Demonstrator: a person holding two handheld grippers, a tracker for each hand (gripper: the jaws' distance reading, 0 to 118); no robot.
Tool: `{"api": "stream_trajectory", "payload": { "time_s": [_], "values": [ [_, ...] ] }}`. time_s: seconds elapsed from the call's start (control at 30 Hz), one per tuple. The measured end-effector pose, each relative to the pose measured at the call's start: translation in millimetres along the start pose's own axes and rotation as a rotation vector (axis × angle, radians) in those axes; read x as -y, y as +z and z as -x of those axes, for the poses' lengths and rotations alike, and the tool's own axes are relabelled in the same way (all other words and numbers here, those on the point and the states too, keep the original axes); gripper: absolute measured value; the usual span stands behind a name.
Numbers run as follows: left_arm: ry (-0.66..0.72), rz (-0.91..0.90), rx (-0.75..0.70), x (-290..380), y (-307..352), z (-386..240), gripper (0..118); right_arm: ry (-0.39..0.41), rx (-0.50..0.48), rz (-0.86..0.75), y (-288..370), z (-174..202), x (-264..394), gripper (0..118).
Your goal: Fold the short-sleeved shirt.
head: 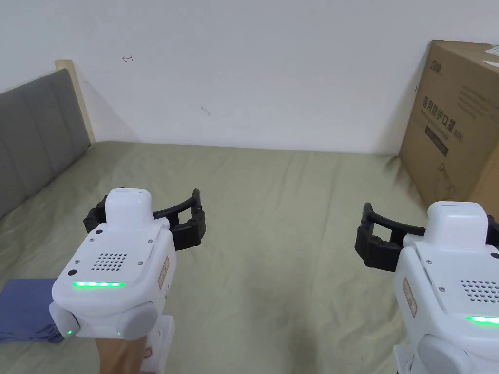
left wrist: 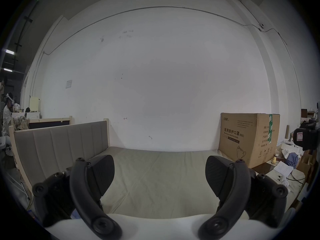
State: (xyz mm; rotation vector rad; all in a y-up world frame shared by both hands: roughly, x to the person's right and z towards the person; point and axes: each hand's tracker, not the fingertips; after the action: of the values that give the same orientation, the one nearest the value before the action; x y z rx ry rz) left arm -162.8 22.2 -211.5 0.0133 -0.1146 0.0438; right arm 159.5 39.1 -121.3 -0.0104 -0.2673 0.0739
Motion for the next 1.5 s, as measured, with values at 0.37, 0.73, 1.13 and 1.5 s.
{"api": "stream_trajectory", "payload": {
  "time_s": [0.37,0.73,1.13,1.5],
  "values": [
    [-0.013,-0.008,-0.002,2.3,1.7,0.0,107,-0.008,-0.008,0.012,0.0,1.8,-0.5,118],
    [-0.017,-0.008,0.01,1.1,2.4,-0.9,107,-0.007,-0.007,0.002,-0.4,-0.4,-2.1,118],
    [-0.018,-0.011,0.013,0.9,3.0,-0.9,107,-0.009,-0.012,-0.001,-2.6,-2.1,-3.0,118],
    [-0.022,-0.011,0.014,2.1,2.9,0.3,107,-0.006,-0.015,0.008,-4.8,-0.9,-3.0,118]
  ]
}}
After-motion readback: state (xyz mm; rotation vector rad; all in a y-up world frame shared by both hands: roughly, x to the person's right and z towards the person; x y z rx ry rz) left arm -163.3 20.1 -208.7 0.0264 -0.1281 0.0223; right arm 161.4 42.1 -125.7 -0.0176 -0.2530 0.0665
